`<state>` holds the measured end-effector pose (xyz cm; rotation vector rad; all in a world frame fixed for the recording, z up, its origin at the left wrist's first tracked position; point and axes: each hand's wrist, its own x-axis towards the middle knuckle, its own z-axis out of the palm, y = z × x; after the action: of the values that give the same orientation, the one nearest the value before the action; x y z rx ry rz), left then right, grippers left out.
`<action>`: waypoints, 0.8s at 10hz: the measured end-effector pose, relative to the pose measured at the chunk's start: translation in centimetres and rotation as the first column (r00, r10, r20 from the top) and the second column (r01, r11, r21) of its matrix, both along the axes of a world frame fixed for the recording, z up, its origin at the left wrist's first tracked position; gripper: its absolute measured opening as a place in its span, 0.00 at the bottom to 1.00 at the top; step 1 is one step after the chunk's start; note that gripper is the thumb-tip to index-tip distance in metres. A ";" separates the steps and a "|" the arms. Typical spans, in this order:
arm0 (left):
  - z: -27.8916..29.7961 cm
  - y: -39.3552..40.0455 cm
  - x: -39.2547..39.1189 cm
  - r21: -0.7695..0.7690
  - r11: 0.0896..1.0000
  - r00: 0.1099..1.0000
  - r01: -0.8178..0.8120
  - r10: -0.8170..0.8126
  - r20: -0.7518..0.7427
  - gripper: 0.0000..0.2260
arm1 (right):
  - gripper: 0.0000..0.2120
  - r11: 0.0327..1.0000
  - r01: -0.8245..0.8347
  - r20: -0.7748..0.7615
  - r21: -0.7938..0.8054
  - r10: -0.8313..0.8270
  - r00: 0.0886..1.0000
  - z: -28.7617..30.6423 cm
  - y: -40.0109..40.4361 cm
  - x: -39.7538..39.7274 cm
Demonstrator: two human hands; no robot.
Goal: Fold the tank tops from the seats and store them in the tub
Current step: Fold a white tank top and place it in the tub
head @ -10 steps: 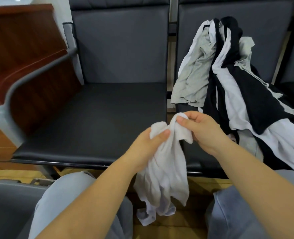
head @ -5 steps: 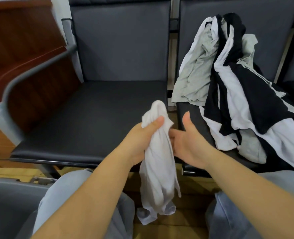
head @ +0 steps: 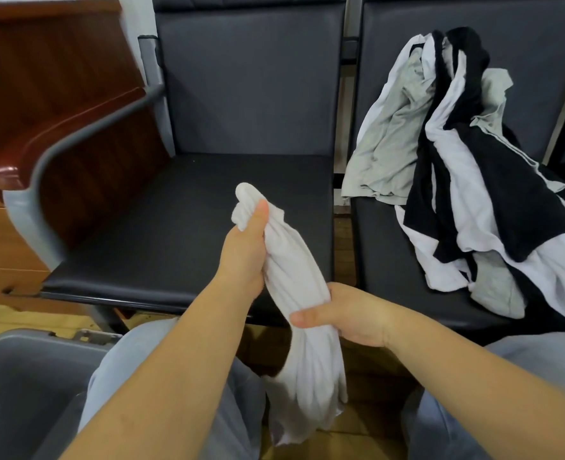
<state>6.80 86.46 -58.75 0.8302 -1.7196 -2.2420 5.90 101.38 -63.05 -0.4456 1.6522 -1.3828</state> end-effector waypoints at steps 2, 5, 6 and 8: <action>0.4 -3.5 -1.0 0.134 0.968 0.975 -0.212 0.200 0.100 0.18 | 0.26 0.995 -0.101 -0.066 0.001 0.101 0.993 0.8 2.0 -1.9; 1.2 -5.1 -0.3 -0.741 0.626 0.963 0.242 -0.064 0.261 0.04 | 0.34 0.983 0.131 -0.118 -0.130 -0.147 0.982 3.2 8.1 -6.3; 0.0 -2.8 0.6 -0.228 0.754 0.741 0.616 -0.457 0.492 0.22 | 0.32 0.990 0.050 -0.103 -0.132 -0.064 0.993 3.1 7.8 -5.8; 0.2 -2.2 2.3 -0.143 0.254 0.287 0.957 -0.736 0.614 0.45 | 0.27 0.978 -0.030 -0.042 -0.205 0.022 0.999 3.1 7.7 -5.5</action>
<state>9.08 84.29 -58.58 0.1346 -3.5178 -1.8332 0.44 109.07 -59.96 -0.6153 1.5346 -1.5408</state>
